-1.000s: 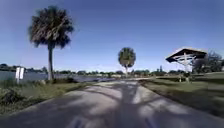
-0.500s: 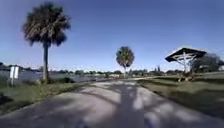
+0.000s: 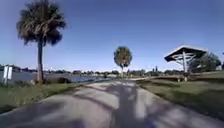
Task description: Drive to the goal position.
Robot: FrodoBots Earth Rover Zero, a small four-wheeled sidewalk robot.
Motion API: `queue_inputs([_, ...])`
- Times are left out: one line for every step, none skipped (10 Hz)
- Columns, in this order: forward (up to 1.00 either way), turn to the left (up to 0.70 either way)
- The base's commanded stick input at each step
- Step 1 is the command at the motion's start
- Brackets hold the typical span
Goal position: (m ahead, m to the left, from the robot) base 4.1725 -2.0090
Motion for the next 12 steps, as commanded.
queue_inputs([0.7, 0.0])
queue_inputs([0.7, 0.0])
queue_inputs([0.7, 0.0])
queue_inputs([0.7, 0.0])
queue_inputs([0.7, 0.0])
queue_inputs([0.7, 0.0])
queue_inputs([0.7, 0.03])
queue_inputs([0.7, 0.35])
queue_inputs([0.7, 0.35])
queue_inputs([0.7, 0.35])
queue_inputs([0.7, 0.35])
queue_inputs([0.7, 0.31])
